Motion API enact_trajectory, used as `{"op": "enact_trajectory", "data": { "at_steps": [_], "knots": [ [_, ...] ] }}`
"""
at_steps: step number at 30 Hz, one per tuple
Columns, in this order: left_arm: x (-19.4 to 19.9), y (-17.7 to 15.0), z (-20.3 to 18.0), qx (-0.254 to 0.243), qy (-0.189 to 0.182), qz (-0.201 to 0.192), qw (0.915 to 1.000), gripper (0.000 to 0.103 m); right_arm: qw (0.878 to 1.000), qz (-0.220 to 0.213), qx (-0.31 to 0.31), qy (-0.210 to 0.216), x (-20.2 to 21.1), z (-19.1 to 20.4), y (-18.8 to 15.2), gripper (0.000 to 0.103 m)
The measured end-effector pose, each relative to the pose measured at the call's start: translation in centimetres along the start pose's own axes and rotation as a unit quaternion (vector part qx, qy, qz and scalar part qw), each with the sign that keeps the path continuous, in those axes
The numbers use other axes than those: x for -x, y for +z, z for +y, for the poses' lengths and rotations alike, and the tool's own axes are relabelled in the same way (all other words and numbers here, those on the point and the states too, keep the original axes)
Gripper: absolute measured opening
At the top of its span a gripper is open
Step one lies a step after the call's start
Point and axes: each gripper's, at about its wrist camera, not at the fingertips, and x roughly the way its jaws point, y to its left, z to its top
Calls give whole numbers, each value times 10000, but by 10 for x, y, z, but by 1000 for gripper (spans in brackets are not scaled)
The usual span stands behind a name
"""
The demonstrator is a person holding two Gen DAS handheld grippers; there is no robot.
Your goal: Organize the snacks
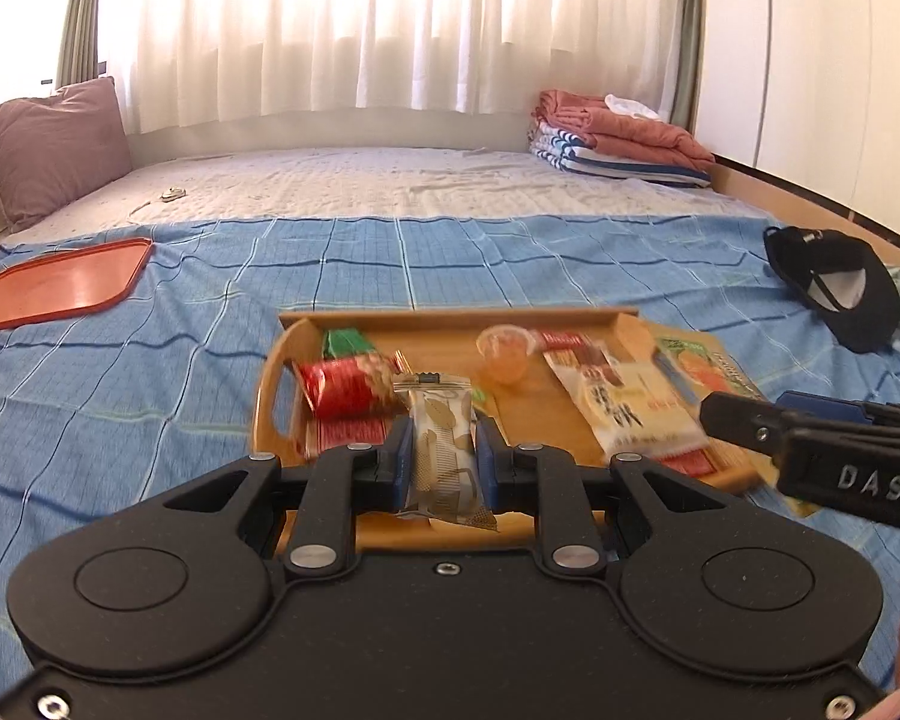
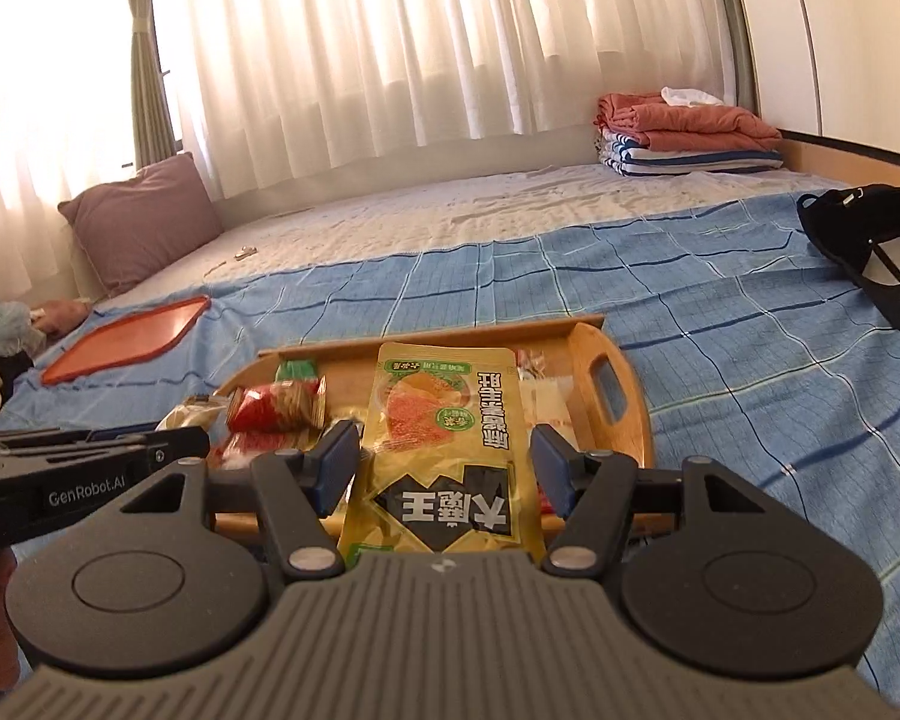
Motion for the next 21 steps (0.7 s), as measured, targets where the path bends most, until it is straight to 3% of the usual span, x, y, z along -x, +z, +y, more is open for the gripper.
{"op": "enact_trajectory", "data": {
  "at_steps": [8,15,21],
  "knots": [
    [-51,23,7,58,-293,265,9992,21,9985,288,-372,270,-47,-7,25,66],
    [-91,19,10,510,-652,600,9948,21,9874,808,-1098,806,-92,-15,29,66],
    [-107,7,2,304,-614,709,9951,21,9802,1064,-1385,932,-119,-17,25,66]
  ]
}}
